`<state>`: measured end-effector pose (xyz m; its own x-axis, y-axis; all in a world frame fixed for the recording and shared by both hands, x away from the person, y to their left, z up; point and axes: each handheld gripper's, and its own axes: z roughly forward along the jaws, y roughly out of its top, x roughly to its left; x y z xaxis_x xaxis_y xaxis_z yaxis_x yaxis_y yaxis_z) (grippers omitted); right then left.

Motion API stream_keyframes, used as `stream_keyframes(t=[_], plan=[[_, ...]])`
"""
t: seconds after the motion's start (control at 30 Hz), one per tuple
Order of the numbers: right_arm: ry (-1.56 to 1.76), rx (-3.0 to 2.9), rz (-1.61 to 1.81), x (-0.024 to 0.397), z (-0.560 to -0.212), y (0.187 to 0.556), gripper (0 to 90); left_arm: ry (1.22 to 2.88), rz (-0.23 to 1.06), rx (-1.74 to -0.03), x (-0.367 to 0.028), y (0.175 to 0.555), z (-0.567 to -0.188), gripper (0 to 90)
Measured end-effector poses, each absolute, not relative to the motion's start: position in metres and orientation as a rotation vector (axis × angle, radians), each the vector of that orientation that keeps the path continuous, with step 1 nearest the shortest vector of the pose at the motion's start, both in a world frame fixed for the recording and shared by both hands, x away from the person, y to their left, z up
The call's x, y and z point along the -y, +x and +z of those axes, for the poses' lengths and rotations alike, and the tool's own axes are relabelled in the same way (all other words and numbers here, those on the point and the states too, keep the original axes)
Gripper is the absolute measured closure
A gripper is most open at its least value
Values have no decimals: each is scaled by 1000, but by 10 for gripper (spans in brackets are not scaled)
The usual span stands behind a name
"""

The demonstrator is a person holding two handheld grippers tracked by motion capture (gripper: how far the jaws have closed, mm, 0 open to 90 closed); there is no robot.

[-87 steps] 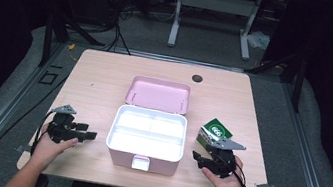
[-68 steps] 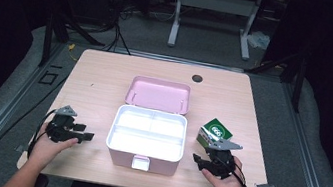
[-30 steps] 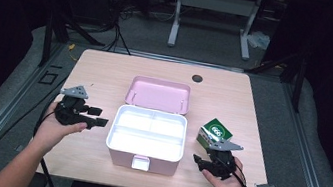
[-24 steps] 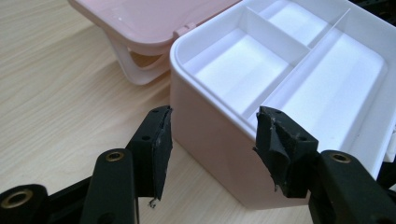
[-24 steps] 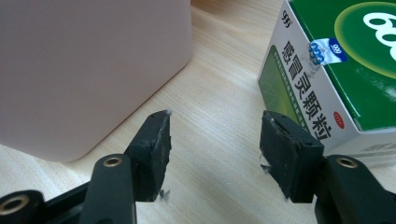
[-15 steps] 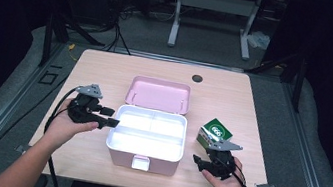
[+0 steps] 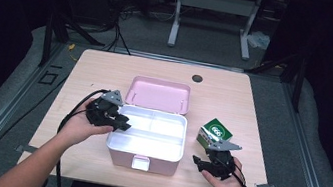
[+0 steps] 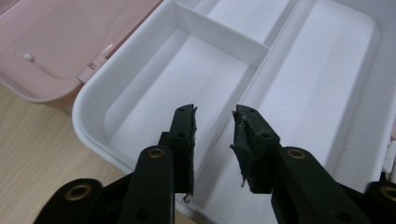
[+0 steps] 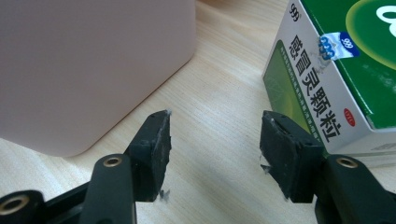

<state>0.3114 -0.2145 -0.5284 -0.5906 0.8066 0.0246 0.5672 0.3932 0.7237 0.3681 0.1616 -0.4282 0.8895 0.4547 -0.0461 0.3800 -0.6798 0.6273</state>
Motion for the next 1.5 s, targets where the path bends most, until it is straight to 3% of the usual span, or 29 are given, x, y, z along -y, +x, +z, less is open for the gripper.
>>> stream_keyframes(t=[0.7, 1.27, 1.5], plan=[[1189, -2342, 1027, 215, -529, 312, 426, 2689, 178, -299, -109, 375, -420, 809], [1192, -2343, 1012, 213, -530, 312, 429, 2888, 169, -123, -72, 382, -422, 817], [1192, -2344, 1013, 213, -530, 312, 430, 2913, 104, -78, -71, 387, -421, 852]])
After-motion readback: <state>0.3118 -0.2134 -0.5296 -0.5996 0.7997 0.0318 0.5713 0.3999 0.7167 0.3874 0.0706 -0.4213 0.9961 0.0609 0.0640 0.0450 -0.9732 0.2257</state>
